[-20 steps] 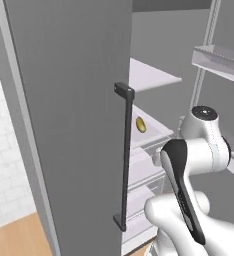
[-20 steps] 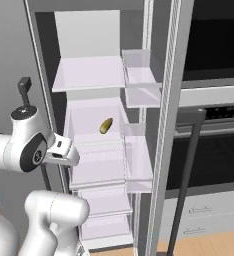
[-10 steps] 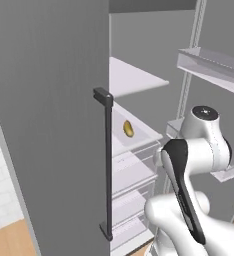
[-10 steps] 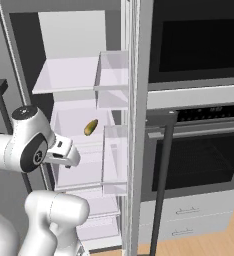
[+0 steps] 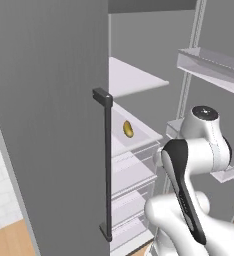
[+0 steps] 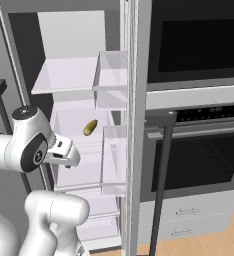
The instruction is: Place one cucumber and one chicken drumstick in each tupperware on the nearby counter, to pack two identical lunches.
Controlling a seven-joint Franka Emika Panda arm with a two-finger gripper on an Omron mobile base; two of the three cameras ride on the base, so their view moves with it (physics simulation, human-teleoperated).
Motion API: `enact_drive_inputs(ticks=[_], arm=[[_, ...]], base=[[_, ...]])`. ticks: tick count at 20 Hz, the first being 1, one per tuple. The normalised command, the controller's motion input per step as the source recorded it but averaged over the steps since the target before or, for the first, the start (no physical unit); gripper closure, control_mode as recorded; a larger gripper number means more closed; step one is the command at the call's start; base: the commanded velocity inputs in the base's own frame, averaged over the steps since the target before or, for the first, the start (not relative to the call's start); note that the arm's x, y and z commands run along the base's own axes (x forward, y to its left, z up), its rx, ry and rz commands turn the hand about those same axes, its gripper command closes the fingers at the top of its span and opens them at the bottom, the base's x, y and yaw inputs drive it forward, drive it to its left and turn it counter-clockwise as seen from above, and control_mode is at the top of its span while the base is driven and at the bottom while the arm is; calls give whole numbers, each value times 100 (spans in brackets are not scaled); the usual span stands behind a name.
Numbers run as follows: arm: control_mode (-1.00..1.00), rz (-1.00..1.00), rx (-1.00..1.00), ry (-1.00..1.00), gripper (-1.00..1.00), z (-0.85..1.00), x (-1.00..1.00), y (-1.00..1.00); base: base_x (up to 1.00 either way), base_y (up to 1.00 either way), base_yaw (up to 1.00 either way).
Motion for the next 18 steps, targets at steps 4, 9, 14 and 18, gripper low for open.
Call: enact_drive_inputs(ticks=[4,9,14,18], arm=[[-100,1,0,-15,-100,0,20,8],[-100,3,2,-35,-100,2,70,28],[-100,1,1,-16,-100,10,91,8],[-100,0,4,-8,-100,1,99,0]], base=[[3,0,0],[0,0,0],[0,0,0],[0,0,0]])
